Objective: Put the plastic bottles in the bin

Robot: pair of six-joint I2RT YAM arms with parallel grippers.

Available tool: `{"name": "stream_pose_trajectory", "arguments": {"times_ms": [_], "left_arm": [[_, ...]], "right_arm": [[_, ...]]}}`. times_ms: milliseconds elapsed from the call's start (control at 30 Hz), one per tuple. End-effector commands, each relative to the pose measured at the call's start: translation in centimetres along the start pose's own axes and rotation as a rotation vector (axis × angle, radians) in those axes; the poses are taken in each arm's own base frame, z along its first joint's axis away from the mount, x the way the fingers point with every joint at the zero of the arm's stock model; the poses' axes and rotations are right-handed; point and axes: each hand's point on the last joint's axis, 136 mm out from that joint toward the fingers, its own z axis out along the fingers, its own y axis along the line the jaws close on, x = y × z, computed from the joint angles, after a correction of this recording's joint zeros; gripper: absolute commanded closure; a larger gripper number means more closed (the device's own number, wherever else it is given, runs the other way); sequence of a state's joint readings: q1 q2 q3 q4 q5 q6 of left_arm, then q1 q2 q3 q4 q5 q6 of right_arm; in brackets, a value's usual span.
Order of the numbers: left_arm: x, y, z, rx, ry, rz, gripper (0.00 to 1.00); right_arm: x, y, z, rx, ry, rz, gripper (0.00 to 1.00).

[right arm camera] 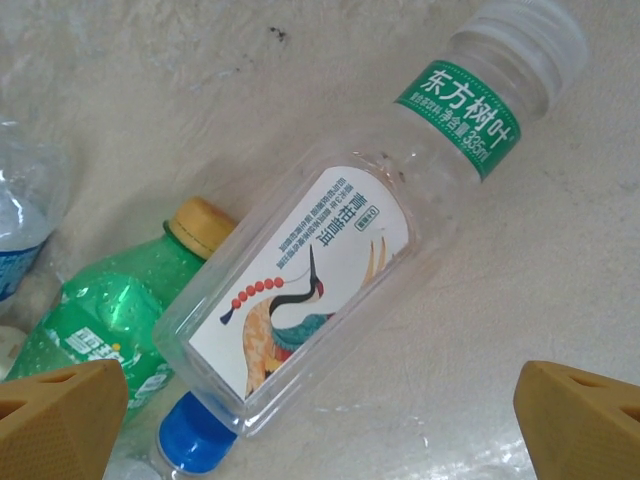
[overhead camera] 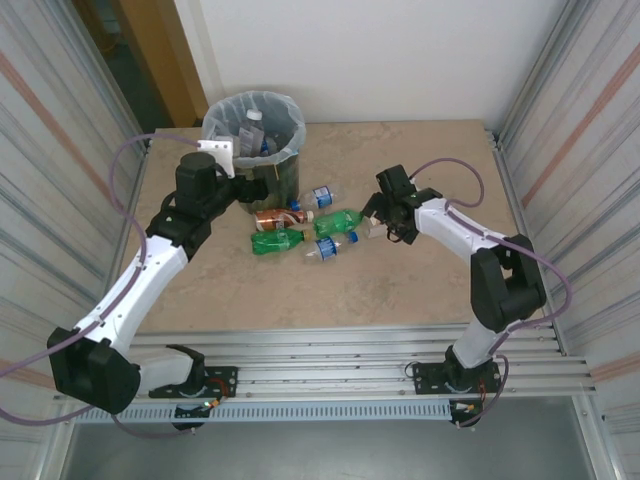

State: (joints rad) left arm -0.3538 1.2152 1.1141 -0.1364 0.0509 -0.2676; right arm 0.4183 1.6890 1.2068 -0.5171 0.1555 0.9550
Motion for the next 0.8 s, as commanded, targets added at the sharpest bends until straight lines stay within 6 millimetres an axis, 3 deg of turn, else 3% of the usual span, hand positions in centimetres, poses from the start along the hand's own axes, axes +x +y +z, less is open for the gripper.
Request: {"name": "stream_pose_trajectory", "arguments": {"times_ms": [0,367,767], "left_arm": [[-0.8,-0.4,-0.9,0.013,-0.034,-0.02,0.01],[-0.7,-0.4,-1.4,0.007,-0.026,-0.024,0.01],[-0.5,-0.4,-1.3,0.008,-0.026,-0.026,0.01]], "right_arm": [[-0.5,0.6,0.8,0.005,0.01,0.028,0.02],[0.3,-0.3,4.0,0.053,0.062,0.027,0.02],[1.0,-1.3,4.1,0.063,0.073,-0.004,0.0]]}}
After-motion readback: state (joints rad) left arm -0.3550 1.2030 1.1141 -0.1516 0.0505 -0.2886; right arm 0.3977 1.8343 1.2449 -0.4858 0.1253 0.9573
